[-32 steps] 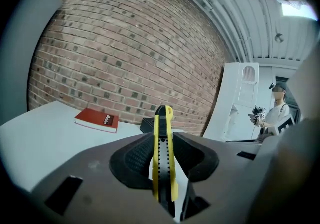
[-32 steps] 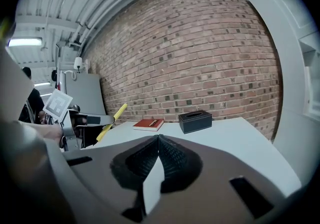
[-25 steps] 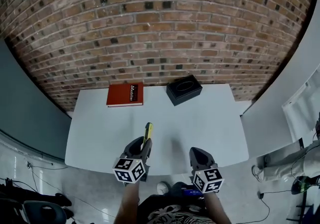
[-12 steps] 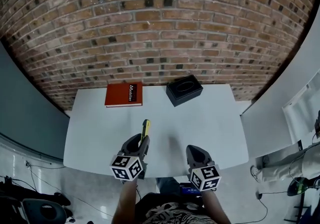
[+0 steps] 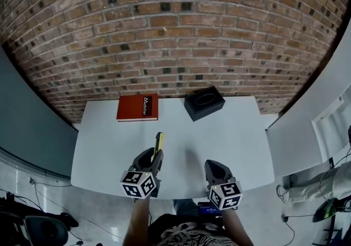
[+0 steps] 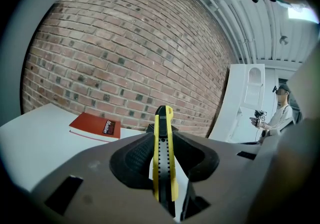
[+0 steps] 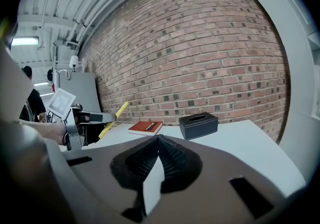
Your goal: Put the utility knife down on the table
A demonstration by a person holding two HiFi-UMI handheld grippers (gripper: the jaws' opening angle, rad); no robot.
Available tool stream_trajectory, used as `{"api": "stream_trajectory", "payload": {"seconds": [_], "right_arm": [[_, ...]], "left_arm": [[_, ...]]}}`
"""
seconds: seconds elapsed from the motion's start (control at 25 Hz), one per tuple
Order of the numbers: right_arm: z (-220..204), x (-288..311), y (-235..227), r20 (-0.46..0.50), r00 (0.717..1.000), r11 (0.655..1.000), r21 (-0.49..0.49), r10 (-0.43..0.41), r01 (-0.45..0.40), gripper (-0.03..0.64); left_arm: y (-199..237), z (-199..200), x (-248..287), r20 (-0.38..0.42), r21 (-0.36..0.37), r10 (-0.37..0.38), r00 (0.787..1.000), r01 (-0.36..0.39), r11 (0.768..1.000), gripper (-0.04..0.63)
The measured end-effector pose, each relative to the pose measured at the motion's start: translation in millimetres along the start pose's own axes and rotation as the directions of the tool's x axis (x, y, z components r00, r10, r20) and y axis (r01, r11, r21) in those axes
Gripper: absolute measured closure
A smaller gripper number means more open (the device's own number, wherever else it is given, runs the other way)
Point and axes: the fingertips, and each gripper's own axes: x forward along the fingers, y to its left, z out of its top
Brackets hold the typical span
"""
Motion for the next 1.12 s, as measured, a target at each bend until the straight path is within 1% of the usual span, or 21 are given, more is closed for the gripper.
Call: {"api": "stream_trajectory", "payload": {"seconds": [0.2, 0.6, 0.96, 1.12], "right_arm": [[-5, 10, -8, -0.017, 1.0, 1.0, 0.014, -0.004, 0.004, 0.617], [-34, 32, -25, -0.095, 0.995, 1.0, 0.021, -0.016, 0.018, 0.617], [-60, 52, -37, -0.164, 0.986, 1.0, 0.026, -0.012, 0.017, 0.617], [-69, 60, -39, -0.193, 0.981, 0.999, 0.032, -0.002, 0.008, 0.617]], "left_arm": [[5, -9, 10, -0.029, -0.007, 0.001, 1.0, -0.001, 1.0, 0.473], [17, -45, 26, -0.115, -0.041, 0.011, 0.993, -0.015, 0.999, 0.472], [28, -85, 43, -0.208, -0.054, 0.021, 0.978, -0.033, 0.998, 0.473], [31, -102, 51, -0.252, -0.037, 0.029, 0.967, -0.039, 0.999, 0.473]]}}
